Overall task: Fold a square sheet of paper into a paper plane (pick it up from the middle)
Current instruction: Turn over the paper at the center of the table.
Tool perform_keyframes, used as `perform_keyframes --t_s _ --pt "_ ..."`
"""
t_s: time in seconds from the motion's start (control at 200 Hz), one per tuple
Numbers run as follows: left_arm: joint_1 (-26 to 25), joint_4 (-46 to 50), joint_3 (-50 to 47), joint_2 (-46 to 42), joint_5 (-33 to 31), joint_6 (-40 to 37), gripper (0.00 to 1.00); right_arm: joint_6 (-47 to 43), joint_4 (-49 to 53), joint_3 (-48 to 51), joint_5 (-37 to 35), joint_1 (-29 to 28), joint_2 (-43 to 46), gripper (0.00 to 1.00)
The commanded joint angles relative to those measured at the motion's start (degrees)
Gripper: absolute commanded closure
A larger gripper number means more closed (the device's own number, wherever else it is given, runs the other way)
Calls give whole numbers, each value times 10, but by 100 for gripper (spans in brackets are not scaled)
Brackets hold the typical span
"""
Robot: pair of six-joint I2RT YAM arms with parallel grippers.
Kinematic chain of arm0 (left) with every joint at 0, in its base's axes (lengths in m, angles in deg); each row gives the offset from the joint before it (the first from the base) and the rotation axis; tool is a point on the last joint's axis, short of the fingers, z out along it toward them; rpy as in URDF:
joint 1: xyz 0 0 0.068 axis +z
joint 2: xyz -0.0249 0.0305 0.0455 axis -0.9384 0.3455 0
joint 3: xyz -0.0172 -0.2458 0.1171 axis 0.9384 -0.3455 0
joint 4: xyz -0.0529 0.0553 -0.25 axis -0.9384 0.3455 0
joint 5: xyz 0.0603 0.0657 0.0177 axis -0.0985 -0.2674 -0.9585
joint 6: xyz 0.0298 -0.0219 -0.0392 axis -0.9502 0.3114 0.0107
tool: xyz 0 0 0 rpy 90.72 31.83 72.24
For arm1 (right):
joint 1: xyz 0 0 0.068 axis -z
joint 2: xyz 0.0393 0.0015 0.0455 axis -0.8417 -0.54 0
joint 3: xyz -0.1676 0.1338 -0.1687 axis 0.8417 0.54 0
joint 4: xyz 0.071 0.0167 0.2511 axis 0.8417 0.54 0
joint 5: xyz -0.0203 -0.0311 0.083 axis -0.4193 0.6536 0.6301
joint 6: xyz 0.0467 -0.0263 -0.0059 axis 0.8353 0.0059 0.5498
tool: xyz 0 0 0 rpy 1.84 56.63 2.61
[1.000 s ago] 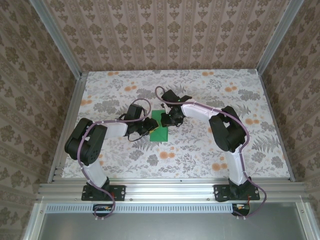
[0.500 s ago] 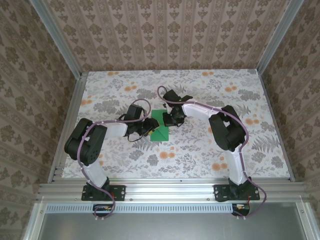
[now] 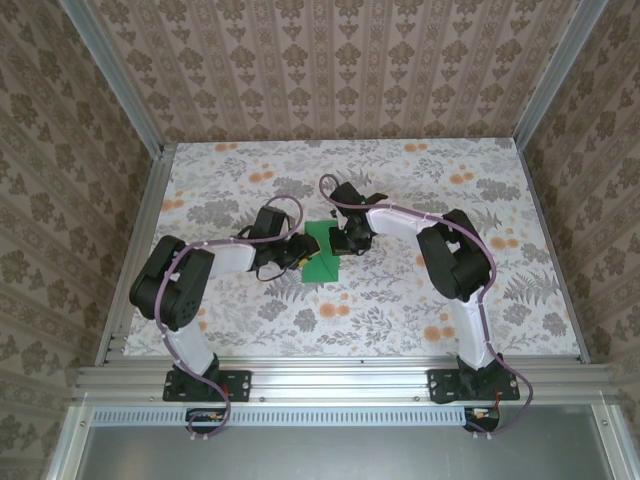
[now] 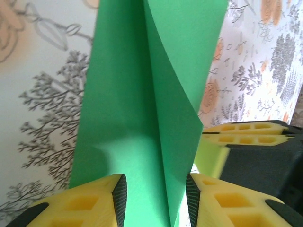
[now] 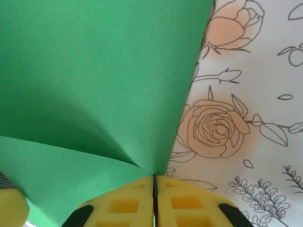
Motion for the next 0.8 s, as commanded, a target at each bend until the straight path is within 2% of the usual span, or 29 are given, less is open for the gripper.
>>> perform_keyframes --t_s 0.0,0.345,0.625,0.795 --pt "0 -7 24 14 15 -16 58 11 1 8 11 0 -14 90" --pt "-3 -12 36 27 22 -25 54 9 0 10 16 0 -13 89" --pt "-9 -41 10 1 8 -38 43 11 1 9 13 0 -15 88" --pt "-9 -50 -5 -18 -12 -40 46 10 4 9 13 0 -15 88"
